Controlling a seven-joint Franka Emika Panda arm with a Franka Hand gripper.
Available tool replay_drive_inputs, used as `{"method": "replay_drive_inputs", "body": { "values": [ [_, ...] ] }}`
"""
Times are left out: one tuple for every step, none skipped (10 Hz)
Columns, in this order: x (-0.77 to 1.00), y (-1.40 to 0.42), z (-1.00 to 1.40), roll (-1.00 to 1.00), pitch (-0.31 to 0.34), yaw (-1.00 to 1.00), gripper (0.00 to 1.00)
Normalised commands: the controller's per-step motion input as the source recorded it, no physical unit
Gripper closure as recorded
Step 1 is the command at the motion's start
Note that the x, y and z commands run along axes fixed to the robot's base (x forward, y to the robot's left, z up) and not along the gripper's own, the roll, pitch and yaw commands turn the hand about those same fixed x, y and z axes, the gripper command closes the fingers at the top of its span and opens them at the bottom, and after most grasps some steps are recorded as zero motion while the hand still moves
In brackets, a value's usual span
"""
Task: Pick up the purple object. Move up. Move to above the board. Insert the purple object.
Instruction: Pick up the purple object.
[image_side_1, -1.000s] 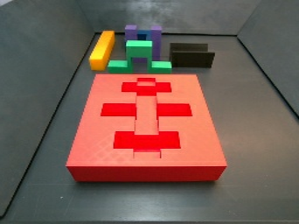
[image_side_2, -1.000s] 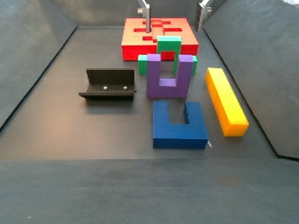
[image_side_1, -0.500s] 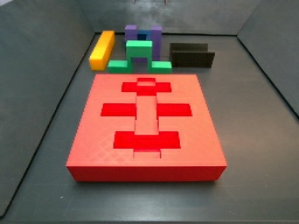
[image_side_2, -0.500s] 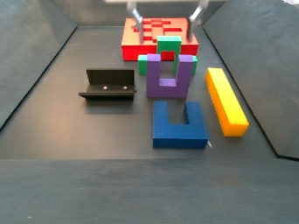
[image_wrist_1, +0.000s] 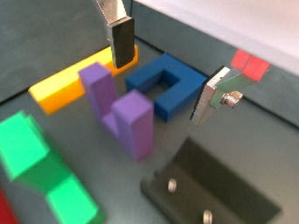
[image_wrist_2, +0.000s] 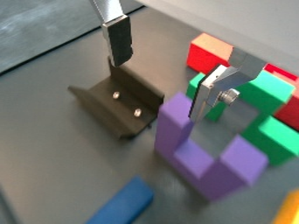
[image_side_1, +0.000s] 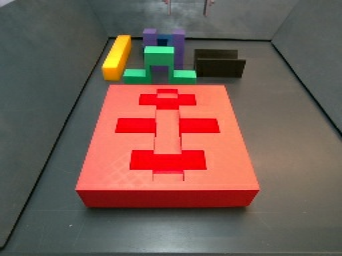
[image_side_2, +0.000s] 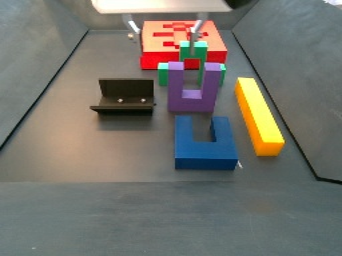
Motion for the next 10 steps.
{"method": "replay_drive_inputs", "body": {
  "values": [
    [0.54,-0.51,-0.19,0.22,0.184,0.00,0.00],
    [0.37,-0.07,-0.33,0.09,0.116,0.00,0.00],
    [0.06,0.09,-0.32,0.00,0.023,0.00,0.00],
    [0.00,0.03,-0.19,0.02,0.014,0.00,0.00],
    [-0.16,0.03,-0.11,0.00,0.000,-0.03,0.00],
    [-0.22,-0.04,0.00,0.00,0.000,-0.03,0.00],
    [-0.28,-0.05,0.00,0.00,0.000,-0.05,0.00],
    [-0.19,0.00,-0.09,0.00,0.000,-0.07,0.00],
    [-0.03,0.00,-0.13,0.00,0.000,-0.06,0.00],
    [0.00,0.06,-0.16,0.00,0.000,-0.06,0.00]
  ]
}}
